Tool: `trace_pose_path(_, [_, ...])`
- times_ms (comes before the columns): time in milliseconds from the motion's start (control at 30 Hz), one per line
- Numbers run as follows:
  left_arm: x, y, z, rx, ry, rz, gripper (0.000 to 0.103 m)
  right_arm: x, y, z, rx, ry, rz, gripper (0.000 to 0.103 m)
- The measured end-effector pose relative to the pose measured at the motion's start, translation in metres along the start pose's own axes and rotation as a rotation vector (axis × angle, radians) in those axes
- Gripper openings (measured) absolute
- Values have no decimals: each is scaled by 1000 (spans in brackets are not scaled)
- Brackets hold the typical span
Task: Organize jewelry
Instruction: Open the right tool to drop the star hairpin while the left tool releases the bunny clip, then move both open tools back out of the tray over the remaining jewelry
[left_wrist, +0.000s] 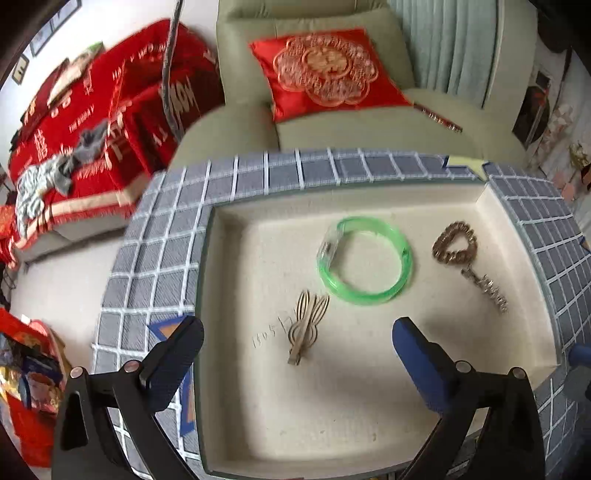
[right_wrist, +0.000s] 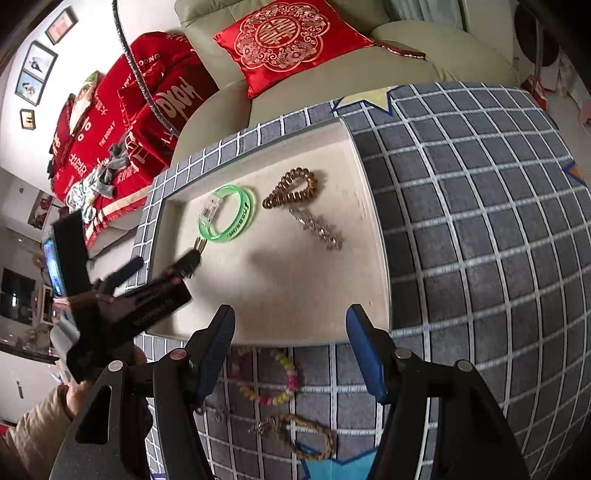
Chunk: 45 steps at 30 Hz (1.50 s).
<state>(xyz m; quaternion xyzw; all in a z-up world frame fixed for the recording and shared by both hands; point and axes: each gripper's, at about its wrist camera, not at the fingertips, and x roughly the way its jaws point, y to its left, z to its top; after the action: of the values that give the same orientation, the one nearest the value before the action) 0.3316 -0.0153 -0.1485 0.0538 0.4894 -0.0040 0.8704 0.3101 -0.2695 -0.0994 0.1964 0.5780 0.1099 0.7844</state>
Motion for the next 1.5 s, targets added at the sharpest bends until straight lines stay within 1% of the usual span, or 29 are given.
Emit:
trace_pose_path(100, [-5, -1, 0, 10, 8, -7, 103, -2, -1, -7, 13, 3, 1, 67])
trace_pose_path(133, [-7, 0, 0, 11, 4, -5, 103, -2, -1, -9, 16, 5, 3, 69])
trace_pose_path(167, [-10, 0, -1, 11, 1, -7, 103, -3, 0, -11, 19, 3, 6, 77])
trace_pose_path(200, [-13, 1, -1, 9, 0, -10, 103, -4, 1, -13, 20, -2, 10, 91])
trace_pose_path(267, [-18, 3, -3, 6, 5, -25, 103, -9, 2, -17, 19, -38, 19, 103])
trace_pose_path(333, [-22, 4, -6, -1, 17, -43, 103, -15, 6, -23, 7, -67, 21, 103])
trace_pose_path(433, [-27, 6, -13, -10, 26, -48, 103, -21, 10, -31, -4, -79, 15, 103])
trace_pose_path(500, [-33, 9, -19, -9, 31, -42, 103, -24, 12, -36, -10, -82, 8, 103])
trace_pose_path(600, [-38, 14, -31, -15, 45, -58, 103, -28, 15, -43, -17, -75, -3, 103])
trace_pose_path(733, [-48, 23, -53, -13, 73, -69, 103, -31, 17, -57, -27, -44, -8, 103])
trace_pose_path(833, [-55, 28, -71, -2, 84, -42, 103, -29, 16, -69, -25, -7, -1, 103])
trace_pose_path(1033, [-69, 36, -105, 10, 110, -27, 103, -28, 12, -95, -12, 39, -12, 103])
trace_pose_path(1133, [-75, 41, -123, -16, 128, -20, 103, -26, 9, -109, -4, 60, -24, 103])
trace_pose_path(1333, [-78, 49, -145, -93, 176, -63, 103, -20, 4, -127, -21, 105, -73, 103])
trace_pose_path(1400, [-77, 49, -151, -108, 190, -66, 103, -18, 3, -132, -34, 119, -90, 103])
trace_pose_path(1500, [-74, 47, -157, -118, 214, -95, 103, -14, 5, -136, -64, 136, -124, 103])
